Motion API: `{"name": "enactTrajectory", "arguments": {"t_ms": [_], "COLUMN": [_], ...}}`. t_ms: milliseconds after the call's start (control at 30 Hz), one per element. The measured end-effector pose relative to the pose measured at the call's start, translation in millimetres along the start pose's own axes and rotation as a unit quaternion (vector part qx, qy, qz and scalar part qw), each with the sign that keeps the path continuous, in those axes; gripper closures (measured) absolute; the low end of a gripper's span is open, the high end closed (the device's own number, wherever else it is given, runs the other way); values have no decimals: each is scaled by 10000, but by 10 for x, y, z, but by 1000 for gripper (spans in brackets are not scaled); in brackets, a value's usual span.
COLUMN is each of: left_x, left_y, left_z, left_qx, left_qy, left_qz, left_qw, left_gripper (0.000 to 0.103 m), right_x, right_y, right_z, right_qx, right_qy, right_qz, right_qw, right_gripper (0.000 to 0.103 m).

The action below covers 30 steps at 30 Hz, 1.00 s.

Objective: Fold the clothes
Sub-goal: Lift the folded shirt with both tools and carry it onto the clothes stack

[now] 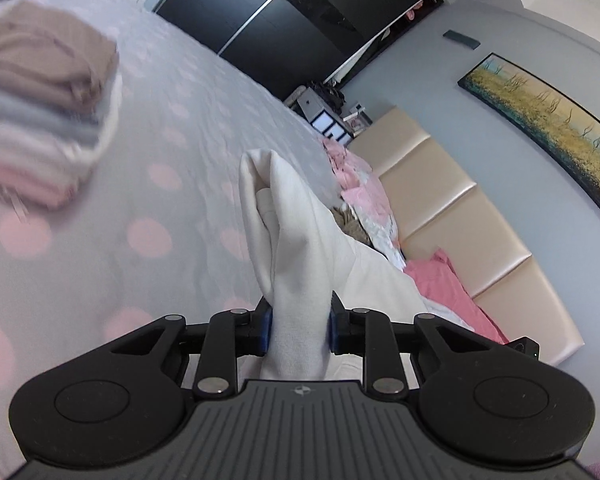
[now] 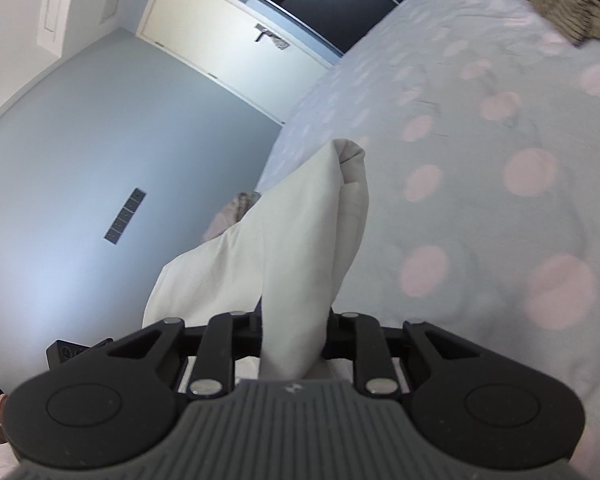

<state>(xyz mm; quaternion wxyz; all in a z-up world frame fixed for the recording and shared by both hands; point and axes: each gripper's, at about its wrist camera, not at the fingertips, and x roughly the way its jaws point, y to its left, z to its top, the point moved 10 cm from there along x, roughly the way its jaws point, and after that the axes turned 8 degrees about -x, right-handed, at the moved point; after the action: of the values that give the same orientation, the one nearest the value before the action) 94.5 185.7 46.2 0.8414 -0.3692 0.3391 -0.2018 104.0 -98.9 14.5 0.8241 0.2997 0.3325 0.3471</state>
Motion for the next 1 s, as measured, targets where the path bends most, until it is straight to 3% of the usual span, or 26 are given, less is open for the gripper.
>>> {"name": "enactTrajectory", "arguments": {"t_ms": [167,400,633,833,1000], "left_x": [-393,-945,-1145,-1109,-917], "left_y": [94,269,519,906,1461], "left_z": [600,1457,2385,2936,3115], "left_qx": [-27,-112,-154,-279,-518], "left_qy": [-404,-983,-1372,-1585,-1420], "left_qz": [183,462,719,855,1153], "left_qw": [9990,9940,9878,9833,9818], "left_gripper": [80,80,80,80,81], "right_x": [435,1387,2330,3022,3555], "right_y": [570,1323,1864,2044,1947], "right_z": [329,748,1242,1621,1537], "right_qx": [-145,-263,-401,-675,-680], "right_qy": [70,307,490,621,915], "right_qz": [374,765,847,669,481], "right_qw": [9992,9962,9944,9935,9923], "right_gripper": [80,80,80,80,80]}}
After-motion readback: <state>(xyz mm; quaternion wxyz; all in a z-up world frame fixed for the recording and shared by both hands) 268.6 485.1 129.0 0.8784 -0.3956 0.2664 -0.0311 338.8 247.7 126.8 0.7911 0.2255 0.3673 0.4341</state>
